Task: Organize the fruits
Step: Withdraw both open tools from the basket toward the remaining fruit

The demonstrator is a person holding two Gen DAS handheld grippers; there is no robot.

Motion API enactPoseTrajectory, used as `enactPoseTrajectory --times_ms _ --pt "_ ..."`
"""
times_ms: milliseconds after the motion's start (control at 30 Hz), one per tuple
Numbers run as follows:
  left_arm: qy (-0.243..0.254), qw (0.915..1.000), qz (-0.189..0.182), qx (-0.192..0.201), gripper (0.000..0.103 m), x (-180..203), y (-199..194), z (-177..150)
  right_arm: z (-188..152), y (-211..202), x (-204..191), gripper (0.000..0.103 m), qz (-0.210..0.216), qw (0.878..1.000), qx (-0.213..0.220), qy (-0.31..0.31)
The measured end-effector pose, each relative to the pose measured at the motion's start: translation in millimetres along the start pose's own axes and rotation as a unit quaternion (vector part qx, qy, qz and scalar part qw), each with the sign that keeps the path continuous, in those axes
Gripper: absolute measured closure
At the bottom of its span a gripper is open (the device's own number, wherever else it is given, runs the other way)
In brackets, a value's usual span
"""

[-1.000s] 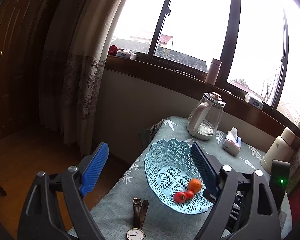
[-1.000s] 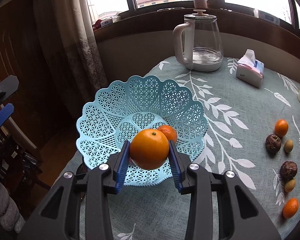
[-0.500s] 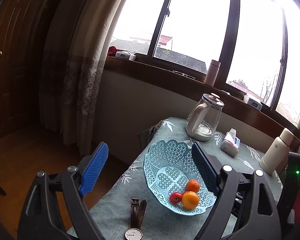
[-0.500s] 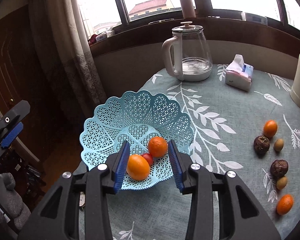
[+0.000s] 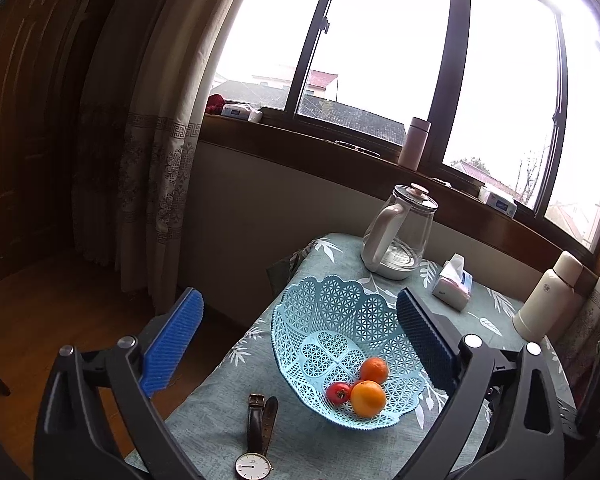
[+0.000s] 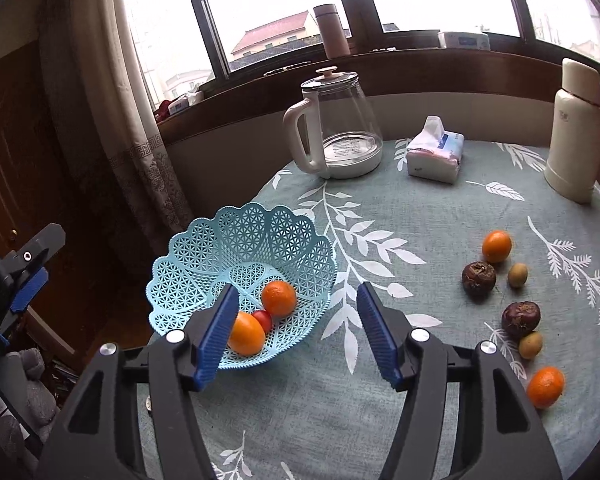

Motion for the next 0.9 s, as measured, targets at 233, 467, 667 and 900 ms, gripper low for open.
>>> enactPoseTrajectory --times_ms 233,467,667,900 --pt "0.009 0.9999 -0.007 0.000 0.003 10 -1 -3 -5 -13 23 0.041 -0.009 0.999 0.007 0.032" --pt "0.017 0.9998 -0.012 -0.001 0.003 19 -2 -6 -10 -26 39 0.035 -0.023 0.998 0.023 0.049" --pt "0.024 0.9995 -0.018 -0.012 0.003 29 1 -12 -17 -31 53 0.035 -0.031 0.997 0.024 0.063" --pt "0.043 0.9985 -0.029 -0.016 0.003 44 2 -18 -22 -40 73 0.035 -0.045 0.995 0.030 0.082"
Point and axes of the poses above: each gripper's, at about its wrist camera, not at the fingertips, and y roughly the way its jaws point, x to its right, z to its top, the point moved 1 cm from there along y, roughly the way its jaws point, and after that the axes turned 1 degree about x, right-handed, at the moved point
